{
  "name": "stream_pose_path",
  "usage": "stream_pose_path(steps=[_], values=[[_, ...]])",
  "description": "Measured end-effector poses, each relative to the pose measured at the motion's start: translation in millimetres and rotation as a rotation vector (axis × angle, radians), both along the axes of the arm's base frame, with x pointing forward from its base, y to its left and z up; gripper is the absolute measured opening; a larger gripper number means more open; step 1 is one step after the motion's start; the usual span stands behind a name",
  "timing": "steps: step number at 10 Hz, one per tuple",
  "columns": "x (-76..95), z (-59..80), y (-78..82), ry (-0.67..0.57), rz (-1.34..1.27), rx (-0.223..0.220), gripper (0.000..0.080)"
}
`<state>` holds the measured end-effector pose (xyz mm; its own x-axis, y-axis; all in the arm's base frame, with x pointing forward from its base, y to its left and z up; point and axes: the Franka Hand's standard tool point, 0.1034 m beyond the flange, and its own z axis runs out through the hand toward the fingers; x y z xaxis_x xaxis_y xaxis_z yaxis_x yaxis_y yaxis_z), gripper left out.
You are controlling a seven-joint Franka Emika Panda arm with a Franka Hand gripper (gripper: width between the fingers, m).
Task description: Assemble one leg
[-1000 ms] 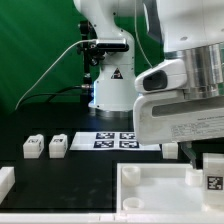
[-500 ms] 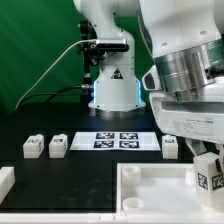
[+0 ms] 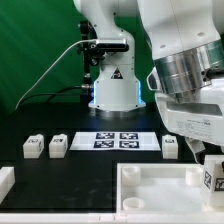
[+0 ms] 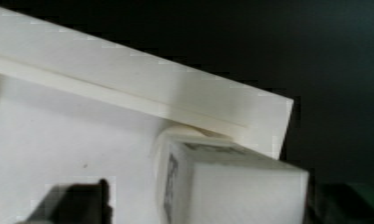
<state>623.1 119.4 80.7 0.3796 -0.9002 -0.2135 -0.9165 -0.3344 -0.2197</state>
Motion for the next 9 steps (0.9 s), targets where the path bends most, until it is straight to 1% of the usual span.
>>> stream_pose_path(steps=[1, 2, 3, 6, 7, 8, 9], values=[[-3.2, -3.0, 1.1, -0.011, 0.113, -0.017, 0.0619], [-2.7, -3.4, 1.9, -0.043, 0.359, -0.069, 0.0643], [-0.6, -2.2, 3.9, -0.075, 0.541, -0.105, 0.0643], [-0.9, -3.6, 1.9, -0.142, 0.790, -0.129, 0.0649], [-1.1, -5.4, 1.9, -0.170, 0.990, -0.181, 0.0649], [-1.5, -6.8, 5.1, -0.198, 1.189, -0.237, 0.0649], [-1.5, -6.7, 6.6, -0.192, 1.134, -0.224, 0.0649]])
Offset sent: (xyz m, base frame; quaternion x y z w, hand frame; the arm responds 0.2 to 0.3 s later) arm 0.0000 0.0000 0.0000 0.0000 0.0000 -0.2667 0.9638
